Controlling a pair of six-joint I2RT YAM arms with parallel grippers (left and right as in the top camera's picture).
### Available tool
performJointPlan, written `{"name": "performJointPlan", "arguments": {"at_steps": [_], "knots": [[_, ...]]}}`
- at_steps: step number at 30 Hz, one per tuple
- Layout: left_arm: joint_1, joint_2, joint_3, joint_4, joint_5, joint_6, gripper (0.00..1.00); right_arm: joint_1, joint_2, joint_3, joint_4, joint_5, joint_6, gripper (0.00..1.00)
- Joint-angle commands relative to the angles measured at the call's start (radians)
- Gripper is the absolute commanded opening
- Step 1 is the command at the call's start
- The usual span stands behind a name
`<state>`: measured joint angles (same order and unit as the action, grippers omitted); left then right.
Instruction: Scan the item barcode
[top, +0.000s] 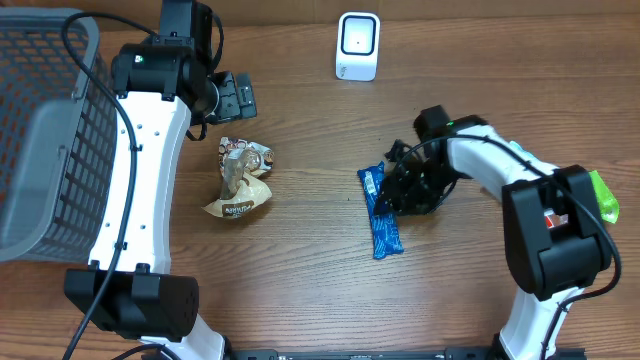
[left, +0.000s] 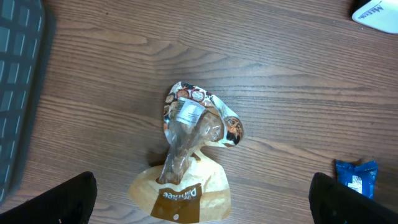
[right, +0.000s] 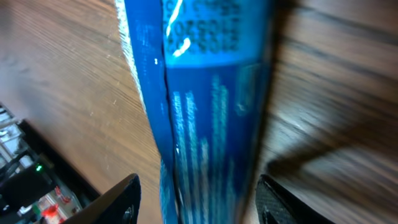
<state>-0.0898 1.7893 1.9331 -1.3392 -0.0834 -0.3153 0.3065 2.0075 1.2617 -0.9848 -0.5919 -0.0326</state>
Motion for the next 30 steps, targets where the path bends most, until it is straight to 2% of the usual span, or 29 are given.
{"name": "performJointPlan", "arguments": {"at_steps": [1,2,5,6,11,22,30], "knots": [[-0.001,-0.009,0.016,0.002,-0.005,-0.003,1.0,0.041,-0.008,-0.029,0.046,0.088,0.135,0.55],[-0.001,-0.009,0.016,0.002,-0.005,-0.003,1.0,0.047,-0.008,-0.031,0.051,0.108,0.148,0.49],[-0.001,-0.009,0.016,0.002,-0.005,-0.003,1.0,0.047,-0.008,-0.031,0.053,0.123,0.164,0.11],[-0.001,-0.009,0.016,0.002,-0.005,-0.003,1.0,0.043,-0.008,-0.031,0.052,0.12,0.164,0.04],[-0.001,-0.009,0.016,0.002,-0.005,-0.003,1.0,0.031,-0.023,0.025,0.006,0.116,0.161,0.04],[-0.001,-0.009,0.016,0.002,-0.005,-0.003,1.0,0.03,-0.238,0.434,-0.178,0.11,0.023,0.04],[-0.001,-0.009,0.016,0.002,-0.005,-0.003,1.0,0.03,-0.401,0.499,-0.15,0.063,-0.029,0.04]]}}
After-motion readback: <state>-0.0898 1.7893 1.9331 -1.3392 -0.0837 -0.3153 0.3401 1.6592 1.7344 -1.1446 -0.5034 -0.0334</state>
